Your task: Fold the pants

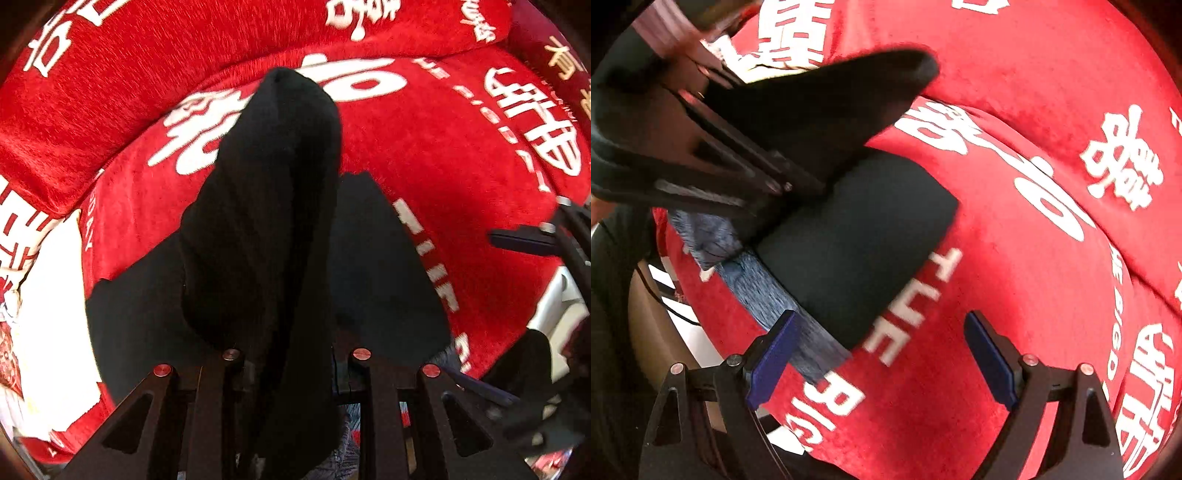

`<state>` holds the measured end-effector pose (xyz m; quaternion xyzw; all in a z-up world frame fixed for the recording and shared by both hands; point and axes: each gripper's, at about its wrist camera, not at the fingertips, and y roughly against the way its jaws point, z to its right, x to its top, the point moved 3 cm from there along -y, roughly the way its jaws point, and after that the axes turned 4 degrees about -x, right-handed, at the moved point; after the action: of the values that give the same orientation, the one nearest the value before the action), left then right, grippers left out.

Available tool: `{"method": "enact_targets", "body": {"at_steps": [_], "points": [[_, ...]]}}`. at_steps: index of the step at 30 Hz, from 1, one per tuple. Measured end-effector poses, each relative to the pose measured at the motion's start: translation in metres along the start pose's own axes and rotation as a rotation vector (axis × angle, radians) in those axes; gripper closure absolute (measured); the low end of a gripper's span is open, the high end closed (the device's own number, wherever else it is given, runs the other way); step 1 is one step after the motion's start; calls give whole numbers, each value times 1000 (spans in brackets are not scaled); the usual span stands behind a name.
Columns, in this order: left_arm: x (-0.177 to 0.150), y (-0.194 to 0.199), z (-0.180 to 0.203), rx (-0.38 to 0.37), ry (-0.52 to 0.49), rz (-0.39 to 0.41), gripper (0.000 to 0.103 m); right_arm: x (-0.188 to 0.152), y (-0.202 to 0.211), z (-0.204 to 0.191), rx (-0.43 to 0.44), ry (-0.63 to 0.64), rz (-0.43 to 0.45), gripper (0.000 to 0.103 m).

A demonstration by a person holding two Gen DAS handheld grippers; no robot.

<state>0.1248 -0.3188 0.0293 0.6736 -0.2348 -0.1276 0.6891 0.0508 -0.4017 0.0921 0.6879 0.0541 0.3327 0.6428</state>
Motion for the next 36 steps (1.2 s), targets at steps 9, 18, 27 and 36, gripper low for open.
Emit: {"method": "enact_targets", "body": {"at_steps": [9, 18, 27, 36], "points": [[-3, 21, 18, -42, -26, -21, 45, -29, 8, 7, -16, -95, 33, 11], [-44, 121, -4, -327, -34, 223, 19, -48, 54, 26, -119, -221, 85, 11], [-93, 36, -127, -211, 368, 184, 19, 10, 64, -53, 165, -139, 246, 11], [-113, 25, -107, -101, 238, 233, 19, -2, -5, -49, 136, -285, 1, 6]]}}
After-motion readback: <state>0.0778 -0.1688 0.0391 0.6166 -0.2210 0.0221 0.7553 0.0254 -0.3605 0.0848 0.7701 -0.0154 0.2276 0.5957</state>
